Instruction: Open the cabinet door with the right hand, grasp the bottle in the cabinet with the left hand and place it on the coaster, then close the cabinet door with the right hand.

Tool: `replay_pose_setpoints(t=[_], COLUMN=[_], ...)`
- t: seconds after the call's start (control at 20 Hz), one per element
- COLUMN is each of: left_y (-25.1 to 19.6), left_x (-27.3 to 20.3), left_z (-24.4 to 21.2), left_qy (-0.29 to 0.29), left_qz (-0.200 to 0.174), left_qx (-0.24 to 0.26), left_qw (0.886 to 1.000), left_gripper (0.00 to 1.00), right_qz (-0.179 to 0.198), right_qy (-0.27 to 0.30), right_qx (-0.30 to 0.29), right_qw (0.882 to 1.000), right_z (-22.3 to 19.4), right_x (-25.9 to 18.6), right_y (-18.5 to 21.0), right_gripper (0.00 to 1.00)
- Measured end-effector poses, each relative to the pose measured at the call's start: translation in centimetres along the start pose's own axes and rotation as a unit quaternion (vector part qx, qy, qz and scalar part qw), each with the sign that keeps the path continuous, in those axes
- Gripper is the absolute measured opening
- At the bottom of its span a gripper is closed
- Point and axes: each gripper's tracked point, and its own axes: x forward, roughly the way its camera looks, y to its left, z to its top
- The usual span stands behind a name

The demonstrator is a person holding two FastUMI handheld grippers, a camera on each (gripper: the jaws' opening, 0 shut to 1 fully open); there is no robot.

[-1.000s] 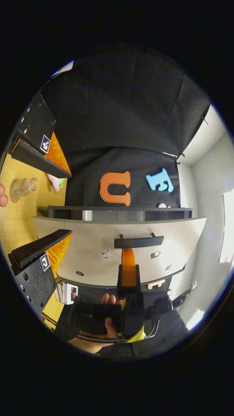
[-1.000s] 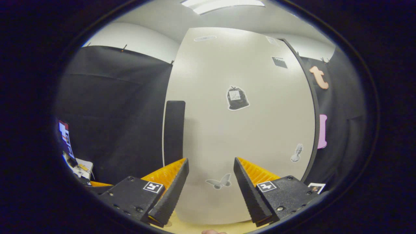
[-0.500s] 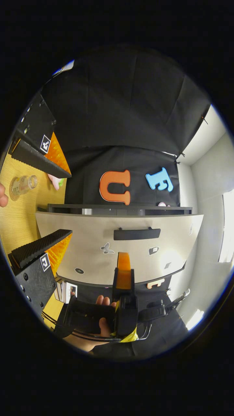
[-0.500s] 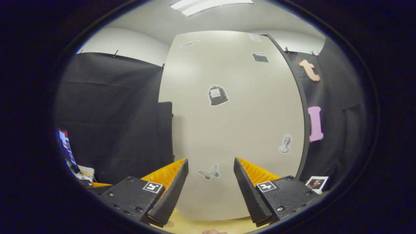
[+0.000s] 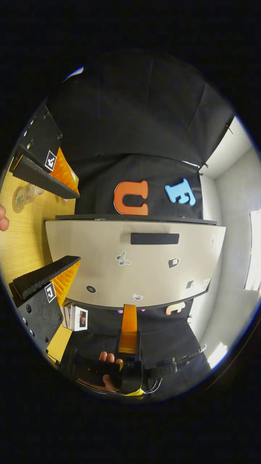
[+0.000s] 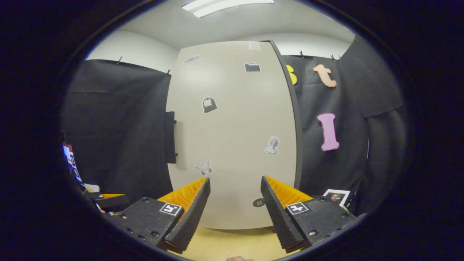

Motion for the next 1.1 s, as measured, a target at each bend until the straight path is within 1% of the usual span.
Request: replay_pose_setpoints(t=[0.1, 0.25, 0.4, 0.55, 0.65, 0.8, 0.9, 1.1], left_y=[-0.5, -1.6, -2.9, -4.0, -4.7, -5.4, -5.5, -5.1], left_x=[0.4, 0.6, 0.3, 0.4, 0.5, 0.4, 0.2, -0.1], left_z=[-0.1, 0.2, 0.4, 0.3, 0.2, 0.3, 0.6, 1.3], left_qy=[0.001, -0.007, -0.010, -0.009, -0.005, -0.008, -0.013, -0.023], left_qz=[-0.001, -0.005, -0.016, -0.025, -0.032, -0.038, -0.037, -0.030], left_qx=[0.007, 0.009, 0.009, 0.013, 0.013, 0.013, 0.016, 0.014], left_qw=[1.000, 1.000, 1.000, 1.000, 0.999, 0.999, 0.999, 0.999], left_gripper=[0.95, 0.95, 0.95, 0.95, 0.95, 0.95, 0.95, 0.95], right_qz=[-0.016, -0.052, -0.081, -0.119, -0.146, -0.160, -0.171, -0.173], right_qy=[0.003, 0.007, -0.004, -0.008, -0.010, -0.007, -0.011, -0.028], right_qx=[0.008, 0.016, 0.012, 0.000, 0.002, 0.016, 0.021, 0.026], right_qw=[1.000, 0.998, 0.997, 0.993, 0.989, 0.987, 0.985, 0.984], right_z=[-0.6, -1.2, -1.4, -2.2, -2.9, -3.9, -3.8, -2.8], right_x=[-1.3, -3.6, -6.0, -8.4, -9.8, -11.0, -11.8, -13.0], right_y=[-1.6, -5.1, -7.4, -9.5, -10.7, -11.1, -11.7, -12.0], right_gripper=[0.90, 0.90, 0.90, 0.90, 0.91, 0.91, 0.91, 0.90])
